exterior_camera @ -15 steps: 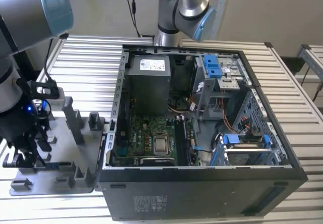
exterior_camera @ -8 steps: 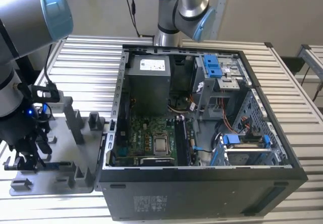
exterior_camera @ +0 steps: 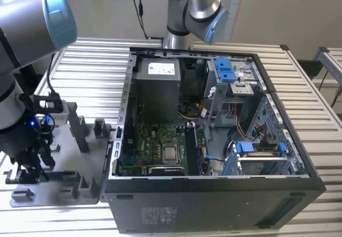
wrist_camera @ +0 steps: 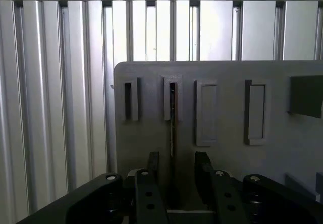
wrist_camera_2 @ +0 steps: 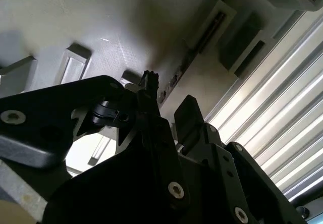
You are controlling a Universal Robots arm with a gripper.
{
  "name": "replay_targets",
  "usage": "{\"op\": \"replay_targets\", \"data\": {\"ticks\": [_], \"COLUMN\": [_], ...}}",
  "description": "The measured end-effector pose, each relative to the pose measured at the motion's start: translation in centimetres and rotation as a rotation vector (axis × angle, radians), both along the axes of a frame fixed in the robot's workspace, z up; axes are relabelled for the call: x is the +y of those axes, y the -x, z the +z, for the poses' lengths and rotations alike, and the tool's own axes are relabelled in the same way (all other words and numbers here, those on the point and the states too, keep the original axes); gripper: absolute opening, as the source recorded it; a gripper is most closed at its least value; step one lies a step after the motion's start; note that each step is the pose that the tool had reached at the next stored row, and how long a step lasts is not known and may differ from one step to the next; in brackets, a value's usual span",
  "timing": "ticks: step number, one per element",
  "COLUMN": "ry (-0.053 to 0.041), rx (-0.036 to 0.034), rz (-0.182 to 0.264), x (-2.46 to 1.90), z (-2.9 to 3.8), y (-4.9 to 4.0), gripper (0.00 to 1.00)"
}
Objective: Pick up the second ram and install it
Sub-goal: 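Pick up the second ram and move it above second insertion slot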
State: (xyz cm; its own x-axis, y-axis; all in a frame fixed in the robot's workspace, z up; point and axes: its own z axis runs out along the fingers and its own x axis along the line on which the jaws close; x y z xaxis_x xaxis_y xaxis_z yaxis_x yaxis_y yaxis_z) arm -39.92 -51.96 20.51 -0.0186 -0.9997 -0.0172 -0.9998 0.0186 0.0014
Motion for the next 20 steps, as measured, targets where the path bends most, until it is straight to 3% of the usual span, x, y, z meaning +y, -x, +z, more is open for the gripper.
{"op": "replay_targets", "data": {"ticks": [8, 20], "ry": [-0.0001, 0.0001], "rx": [-0.0026, -0.0025], "rz": [0.001, 0.001], "x": [-0.34, -0.36], "z": [-0.56, -0.64], "y": [0.14, 0.14], "gripper": [0.42, 0.4]}}
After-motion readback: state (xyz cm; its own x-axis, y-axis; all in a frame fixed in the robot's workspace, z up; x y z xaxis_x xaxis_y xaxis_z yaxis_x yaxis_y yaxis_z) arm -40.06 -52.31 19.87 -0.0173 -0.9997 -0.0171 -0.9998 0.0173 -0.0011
